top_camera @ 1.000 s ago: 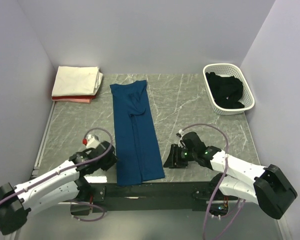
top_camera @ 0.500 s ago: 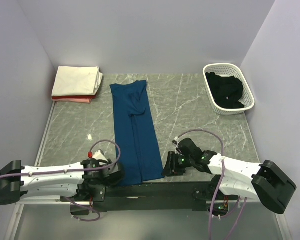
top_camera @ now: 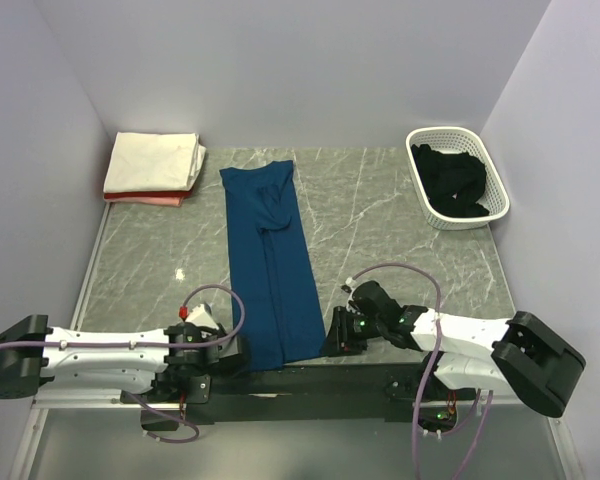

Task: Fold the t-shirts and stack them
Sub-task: Fold the tshirt

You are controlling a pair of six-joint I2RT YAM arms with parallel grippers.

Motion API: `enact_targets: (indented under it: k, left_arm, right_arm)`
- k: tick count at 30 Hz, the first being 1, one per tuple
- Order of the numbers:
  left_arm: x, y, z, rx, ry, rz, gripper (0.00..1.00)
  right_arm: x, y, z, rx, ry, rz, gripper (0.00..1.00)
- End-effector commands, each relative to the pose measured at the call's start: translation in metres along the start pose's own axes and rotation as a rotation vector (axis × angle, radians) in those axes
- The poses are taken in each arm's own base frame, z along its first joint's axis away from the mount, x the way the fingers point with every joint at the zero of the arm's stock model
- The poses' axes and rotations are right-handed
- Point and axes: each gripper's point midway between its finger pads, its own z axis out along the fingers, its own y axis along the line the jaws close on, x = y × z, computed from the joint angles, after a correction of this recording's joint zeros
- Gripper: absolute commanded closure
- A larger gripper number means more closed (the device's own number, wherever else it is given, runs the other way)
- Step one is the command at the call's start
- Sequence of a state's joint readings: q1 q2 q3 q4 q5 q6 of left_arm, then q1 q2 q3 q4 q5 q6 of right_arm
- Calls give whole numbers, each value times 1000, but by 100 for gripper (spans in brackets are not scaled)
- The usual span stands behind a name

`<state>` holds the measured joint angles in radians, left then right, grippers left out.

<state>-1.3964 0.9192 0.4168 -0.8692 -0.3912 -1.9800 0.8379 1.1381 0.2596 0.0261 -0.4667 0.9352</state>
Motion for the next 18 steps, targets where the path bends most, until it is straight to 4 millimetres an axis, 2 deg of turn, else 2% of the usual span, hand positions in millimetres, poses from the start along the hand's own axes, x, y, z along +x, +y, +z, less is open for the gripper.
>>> enact_targets:
  k: [1, 6, 9, 10, 12, 17, 18]
  left_arm:
    - [15, 3, 2, 5, 75, -79, 66]
    - [16, -11, -1, 84, 85, -63, 72]
    - [13, -26, -9, 139, 74, -53, 82]
    - [12, -29, -11, 151, 69, -50, 90]
    - [4, -37, -17, 195, 36, -44, 99]
    - [-32, -65, -42, 354, -89, -53, 100]
    - [-38, -74, -48, 382, -101, -55, 100]
  right_arm:
    - [-1, 2, 4, -13, -10, 0, 62]
    - [-5, 7, 3, -18, -24, 1, 73]
    - [-11, 15, 0, -29, -39, -13, 84]
    - [-13, 20, -2, -39, -49, -21, 86]
    - [-18, 28, -6, -45, -60, -35, 90]
    - [-36, 47, -17, -47, -110, -70, 96]
    - [-48, 55, -22, -57, -137, -84, 97]
